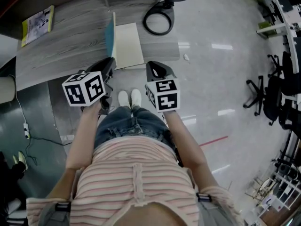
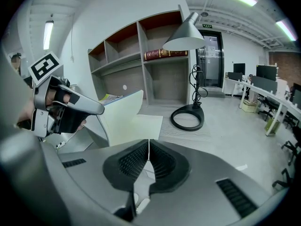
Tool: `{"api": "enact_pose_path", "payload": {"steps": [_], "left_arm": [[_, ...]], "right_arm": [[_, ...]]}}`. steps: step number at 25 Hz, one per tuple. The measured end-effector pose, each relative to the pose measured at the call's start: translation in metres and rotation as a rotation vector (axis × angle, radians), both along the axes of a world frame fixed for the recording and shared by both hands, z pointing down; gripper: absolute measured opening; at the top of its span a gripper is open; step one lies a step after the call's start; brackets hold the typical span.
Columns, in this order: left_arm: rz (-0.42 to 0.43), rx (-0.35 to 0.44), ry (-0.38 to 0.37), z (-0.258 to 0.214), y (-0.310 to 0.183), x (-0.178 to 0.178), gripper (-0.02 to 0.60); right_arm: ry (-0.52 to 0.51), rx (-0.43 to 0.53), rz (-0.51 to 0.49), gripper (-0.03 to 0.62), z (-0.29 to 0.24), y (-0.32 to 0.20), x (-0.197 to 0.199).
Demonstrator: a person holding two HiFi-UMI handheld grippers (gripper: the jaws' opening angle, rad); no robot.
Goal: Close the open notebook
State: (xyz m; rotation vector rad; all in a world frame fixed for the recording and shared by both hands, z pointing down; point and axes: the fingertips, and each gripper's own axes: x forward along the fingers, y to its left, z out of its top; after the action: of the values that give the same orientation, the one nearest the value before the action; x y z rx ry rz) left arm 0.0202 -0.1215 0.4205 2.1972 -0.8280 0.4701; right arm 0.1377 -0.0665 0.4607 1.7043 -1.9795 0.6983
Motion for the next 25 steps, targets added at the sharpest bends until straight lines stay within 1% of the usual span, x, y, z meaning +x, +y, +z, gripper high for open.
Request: {"api": "enact_pose_path", "payload": {"steps": [15,25], "left_arm": [[0.074,-0.014,-0.013,0.012,0.001,0.027,0.037],[0.124,-0.036,-0.031,0.023,0.002,0.046,0.037]], "right_arm": [[0.012,-0.020,0.049,0.018,0.009,0.008,0.015],[0.005,-0.057,0.092,0.018,0.013,0.017,0.027]]}}
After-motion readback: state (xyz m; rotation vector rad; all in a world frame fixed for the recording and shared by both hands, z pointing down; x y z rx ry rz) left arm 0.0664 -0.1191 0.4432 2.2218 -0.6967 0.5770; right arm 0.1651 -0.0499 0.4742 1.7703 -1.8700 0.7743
